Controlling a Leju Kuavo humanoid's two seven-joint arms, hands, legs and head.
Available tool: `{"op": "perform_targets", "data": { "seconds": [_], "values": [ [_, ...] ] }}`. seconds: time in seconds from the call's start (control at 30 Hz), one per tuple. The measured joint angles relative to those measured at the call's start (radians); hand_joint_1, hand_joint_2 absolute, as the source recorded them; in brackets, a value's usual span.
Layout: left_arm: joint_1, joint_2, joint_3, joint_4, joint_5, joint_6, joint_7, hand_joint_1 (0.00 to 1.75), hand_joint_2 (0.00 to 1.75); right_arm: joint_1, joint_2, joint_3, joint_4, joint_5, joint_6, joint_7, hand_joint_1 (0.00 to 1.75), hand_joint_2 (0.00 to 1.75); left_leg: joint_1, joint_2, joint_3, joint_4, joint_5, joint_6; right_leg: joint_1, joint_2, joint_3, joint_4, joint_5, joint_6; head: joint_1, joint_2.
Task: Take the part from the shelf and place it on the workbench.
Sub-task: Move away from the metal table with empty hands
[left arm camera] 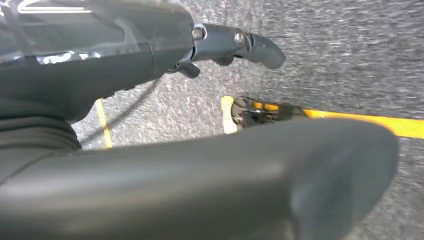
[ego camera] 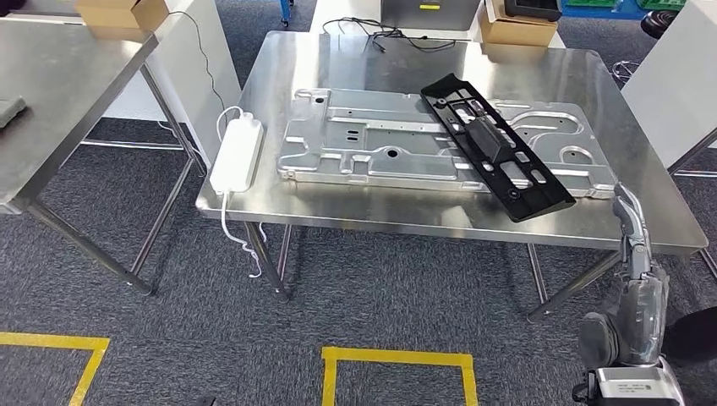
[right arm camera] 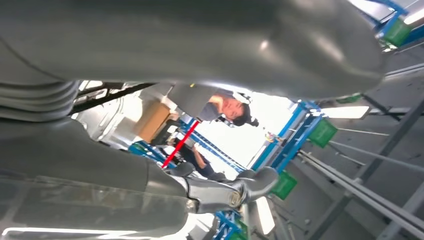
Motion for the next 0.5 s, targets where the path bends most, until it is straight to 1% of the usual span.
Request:
{"op": "perform_targets", "data": {
  "seconds": [0.03, 0.07, 0.1, 0.13, 0.17, 0.2, 0.23, 0.27, 0.3, 0.33, 0.37, 0.4, 0.43, 0.47, 0.5],
  "values": [
    [0.000, 0.000, 0.000, 0.000, 0.000, 0.000, 0.000, 0.00, 0.00, 0.000, 0.000, 0.000, 0.000, 0.000, 0.000, 0.000, 0.00, 0.00, -0.001, 0.001, -0.018, 0.004, 0.011, 0.000, 0.000, 0.000, 0.002, 0.043, -0.001, 0.001, 0.001, 0.000],
    [0.000, 0.000, 0.000, 0.000, -0.001, 0.000, 0.000, 0.00, 0.00, 0.000, 0.000, 0.000, 0.000, 0.000, 0.000, 0.000, 0.00, 0.00, -0.001, 0.002, -0.036, 0.009, 0.021, -0.002, 0.000, 0.000, 0.022, 0.044, 0.023, 0.001, 0.002, 0.000],
    [0.000, 0.000, 0.000, 0.000, -0.002, 0.000, 0.000, 0.00, 0.00, 0.000, 0.000, 0.000, 0.000, 0.000, 0.000, 0.001, 0.00, 0.00, 0.000, 0.002, -0.052, 0.015, 0.029, -0.004, 0.000, 0.000, 0.058, 0.010, 0.055, 0.001, 0.003, 0.000],
    [0.000, 0.000, 0.000, 0.000, -0.002, 0.000, 0.000, 0.00, 0.00, -0.001, 0.000, 0.000, 0.000, 0.000, 0.000, 0.001, 0.00, 0.00, 0.000, 0.001, -0.067, 0.020, 0.038, -0.008, -0.001, 0.000, 0.110, -0.054, 0.077, 0.000, 0.004, 0.000],
    [0.000, 0.000, 0.000, 0.000, -0.002, 0.000, 0.000, 0.00, 0.00, -0.003, 0.000, 0.001, 0.000, 0.000, 0.000, 0.001, 0.00, 0.00, -0.001, 0.000, -0.078, 0.025, 0.045, -0.013, 0.001, 0.000, 0.167, -0.134, 0.082, -0.002, 0.005, 0.000],
    [0.000, 0.000, 0.000, -0.001, -0.002, 0.000, -0.001, 0.00, 0.00, -0.005, 0.000, 0.001, 0.000, 0.000, 0.000, 0.001, 0.00, 0.00, -0.002, -0.001, -0.086, 0.029, 0.054, -0.018, 0.003, 0.001, 0.213, -0.206, 0.073, -0.006, 0.005, 0.000],
    [0.000, 0.000, 0.000, -0.001, -0.002, 0.000, -0.001, 0.00, 0.00, -0.006, 0.000, 0.001, 0.000, 0.000, 0.000, 0.001, 0.00, 0.00, -0.004, -0.001, -0.093, 0.031, 0.063, -0.023, 0.006, 0.002, 0.241, -0.255, 0.060, -0.010, 0.004, 0.000],
    [0.000, 0.000, 0.000, -0.002, -0.002, 0.000, -0.001, 0.00, 0.00, -0.007, 0.000, 0.001, 0.000, 0.000, 0.000, 0.001, 0.00, 0.00, -0.005, -0.002, -0.098, 0.032, 0.072, -0.027, 0.009, 0.003, 0.249, -0.278, 0.052, -0.015, 0.002, 0.000],
    [0.001, 0.000, 0.000, -0.002, -0.002, 0.000, -0.001, 0.00, 0.00, -0.006, 0.000, 0.001, 0.000, 0.000, -0.001, 0.001, 0.00, 0.00, -0.005, -0.002, -0.104, 0.032, 0.081, -0.032, 0.008, 0.003, 0.239, -0.281, 0.053, -0.022, -0.001, 0.000],
    [0.002, 0.000, 0.000, -0.002, -0.002, 0.000, -0.001, 0.00, 0.00, -0.007, 0.000, 0.001, 0.000, 0.000, -0.001, 0.001, 0.00, 0.00, -0.002, -0.003, -0.111, 0.037, 0.075, -0.036, 0.007, 0.002, 0.225, -0.278, 0.061, -0.029, -0.003, 0.000],
    [0.003, 0.000, 0.000, -0.002, -0.002, 0.000, -0.001, 0.00, 0.00, -0.007, 0.000, 0.001, 0.000, 0.000, -0.001, 0.001, 0.00, 0.00, 0.000, -0.004, -0.119, 0.054, 0.050, -0.040, 0.006, 0.001, 0.211, -0.276, 0.071, -0.037, -0.006, 0.000],
    [0.005, 0.001, 0.000, -0.002, -0.002, 0.000, -0.001, 0.00, 0.00, -0.007, 0.000, 0.001, 0.000, 0.000, -0.001, 0.001, 0.00, 0.00, 0.002, -0.005, -0.129, 0.089, 0.005, -0.043, 0.004, -0.001, 0.196, -0.277, 0.082, -0.045, -0.008, 0.000],
    [0.005, 0.001, 0.000, -0.002, -0.002, 0.000, -0.001, 0.00, 0.00, -0.007, 0.000, 0.001, 0.000, 0.000, -0.001, 0.001, 0.00, 0.00, 0.004, -0.005, -0.141, 0.142, -0.053, -0.045, 0.005, -0.002, 0.184, -0.276, 0.093, -0.051, -0.012, 0.000],
    [0.005, 0.000, 0.000, -0.002, -0.002, 0.000, -0.001, 0.00, 0.00, -0.007, 0.000, 0.001, 0.000, 0.000, -0.001, 0.001, 0.00, 0.00, 0.004, -0.005, -0.150, 0.208, -0.107, -0.046, 0.006, -0.002, 0.170, -0.275, 0.105, -0.055, -0.015, 0.000],
    [0.005, 0.000, 0.000, -0.002, -0.002, -0.001, -0.001, 0.00, 0.00, -0.007, 0.000, 0.001, 0.000, 0.000, -0.001, 0.001, 0.00, 0.00, 0.004, -0.006, -0.156, 0.272, -0.140, -0.047, 0.007, -0.002, 0.155, -0.274, 0.117, -0.057, -0.016, 0.000]
  ]
}}
